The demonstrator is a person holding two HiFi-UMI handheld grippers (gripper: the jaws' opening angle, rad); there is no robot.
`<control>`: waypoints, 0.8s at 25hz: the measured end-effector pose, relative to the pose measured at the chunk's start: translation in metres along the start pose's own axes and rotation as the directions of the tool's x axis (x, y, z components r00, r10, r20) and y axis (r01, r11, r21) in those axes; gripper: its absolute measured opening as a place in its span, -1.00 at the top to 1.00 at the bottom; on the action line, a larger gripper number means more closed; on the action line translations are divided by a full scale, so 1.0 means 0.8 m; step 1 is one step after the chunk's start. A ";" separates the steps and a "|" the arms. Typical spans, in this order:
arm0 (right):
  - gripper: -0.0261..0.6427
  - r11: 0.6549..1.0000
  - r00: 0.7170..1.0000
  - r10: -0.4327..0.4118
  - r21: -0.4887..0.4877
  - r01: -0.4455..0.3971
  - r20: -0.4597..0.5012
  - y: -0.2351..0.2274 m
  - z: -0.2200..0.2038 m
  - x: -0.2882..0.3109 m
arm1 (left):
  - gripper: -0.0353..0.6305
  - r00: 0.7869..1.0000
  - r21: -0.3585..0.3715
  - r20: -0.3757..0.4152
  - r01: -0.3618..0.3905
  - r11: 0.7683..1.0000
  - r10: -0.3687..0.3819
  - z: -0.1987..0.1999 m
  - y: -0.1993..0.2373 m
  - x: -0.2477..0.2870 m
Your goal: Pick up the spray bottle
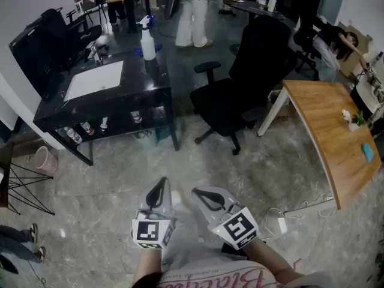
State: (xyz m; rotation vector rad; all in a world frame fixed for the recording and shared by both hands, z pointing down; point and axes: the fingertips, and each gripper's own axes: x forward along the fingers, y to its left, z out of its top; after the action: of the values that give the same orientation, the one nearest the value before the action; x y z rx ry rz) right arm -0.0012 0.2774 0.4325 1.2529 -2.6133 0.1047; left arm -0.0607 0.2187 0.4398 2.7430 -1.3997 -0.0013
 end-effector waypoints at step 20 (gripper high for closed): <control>0.92 0.999 0.996 -0.048 0.023 0.047 0.077 0.002 0.024 -0.014 | 0.90 1.000 0.034 0.021 -0.011 0.999 0.010 0.017 -0.004 -0.020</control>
State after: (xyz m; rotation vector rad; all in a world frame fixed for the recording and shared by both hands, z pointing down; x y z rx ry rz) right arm 0.0010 0.2836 0.4116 1.3514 -2.6523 0.0771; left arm -0.0674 0.2327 0.4254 2.7711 -1.4324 -0.0050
